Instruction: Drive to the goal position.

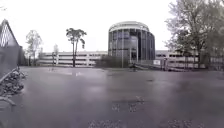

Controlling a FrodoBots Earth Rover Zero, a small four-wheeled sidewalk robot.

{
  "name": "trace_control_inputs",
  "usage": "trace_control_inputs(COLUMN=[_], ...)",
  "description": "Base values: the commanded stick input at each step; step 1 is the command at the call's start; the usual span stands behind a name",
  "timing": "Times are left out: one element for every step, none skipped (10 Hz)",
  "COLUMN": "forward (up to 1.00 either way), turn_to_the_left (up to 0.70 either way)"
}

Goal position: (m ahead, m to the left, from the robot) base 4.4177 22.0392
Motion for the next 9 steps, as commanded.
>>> trace_control_inputs(forward=[1.00, 1.00, 1.00, 1.00, 1.00, 1.00, 1.00, 1.00, 1.00], turn_to_the_left=[0.40, 0.31, 0.00, 0.00, 0.00, 0.00, 0.00, 0.00, 0.06])
